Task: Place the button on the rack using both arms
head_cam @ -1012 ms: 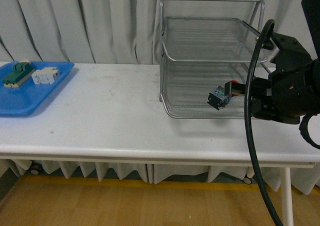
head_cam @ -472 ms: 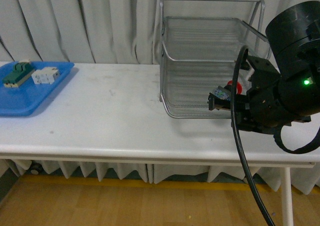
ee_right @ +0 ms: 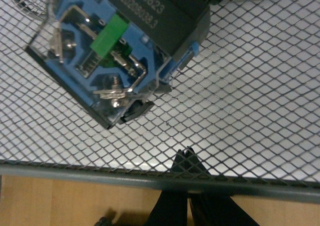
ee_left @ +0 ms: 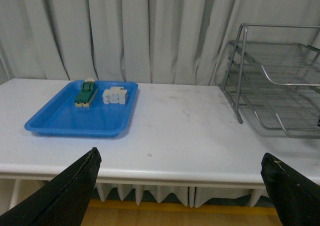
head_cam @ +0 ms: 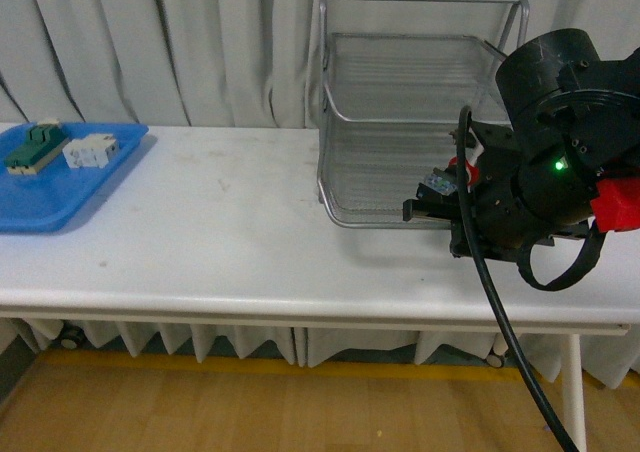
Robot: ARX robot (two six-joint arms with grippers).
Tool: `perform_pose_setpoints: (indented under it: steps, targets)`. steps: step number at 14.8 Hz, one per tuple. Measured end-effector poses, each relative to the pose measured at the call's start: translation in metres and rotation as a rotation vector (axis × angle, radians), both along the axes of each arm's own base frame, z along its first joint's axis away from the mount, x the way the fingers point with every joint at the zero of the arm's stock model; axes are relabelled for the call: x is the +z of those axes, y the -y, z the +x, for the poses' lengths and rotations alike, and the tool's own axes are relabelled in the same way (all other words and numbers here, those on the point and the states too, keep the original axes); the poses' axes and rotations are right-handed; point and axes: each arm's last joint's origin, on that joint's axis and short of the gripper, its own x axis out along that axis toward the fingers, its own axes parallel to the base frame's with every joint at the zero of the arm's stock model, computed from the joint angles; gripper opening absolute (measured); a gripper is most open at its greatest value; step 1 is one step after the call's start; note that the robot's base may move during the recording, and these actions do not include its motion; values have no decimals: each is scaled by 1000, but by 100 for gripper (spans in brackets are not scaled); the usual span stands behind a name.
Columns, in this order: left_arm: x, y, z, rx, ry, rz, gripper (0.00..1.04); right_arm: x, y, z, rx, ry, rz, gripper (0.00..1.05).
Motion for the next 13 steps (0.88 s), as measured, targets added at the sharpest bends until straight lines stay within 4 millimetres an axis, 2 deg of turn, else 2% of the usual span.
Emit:
perform_pose_setpoints:
  steps: [5, 8, 10, 13]
  targets:
    - [0, 0, 0, 0, 0, 0, 98, 9, 15, 34, -25, 64, -23, 2]
    - [0, 0, 0, 0, 0, 0, 98, 2, 41, 63, -93, 119, -69, 2]
    - [0, 0, 0, 0, 0, 0, 98, 10, 53, 70, -132, 164, -81, 2]
    - [0, 0, 0, 0, 0, 0, 98, 15, 59, 75, -180, 224, -85, 2]
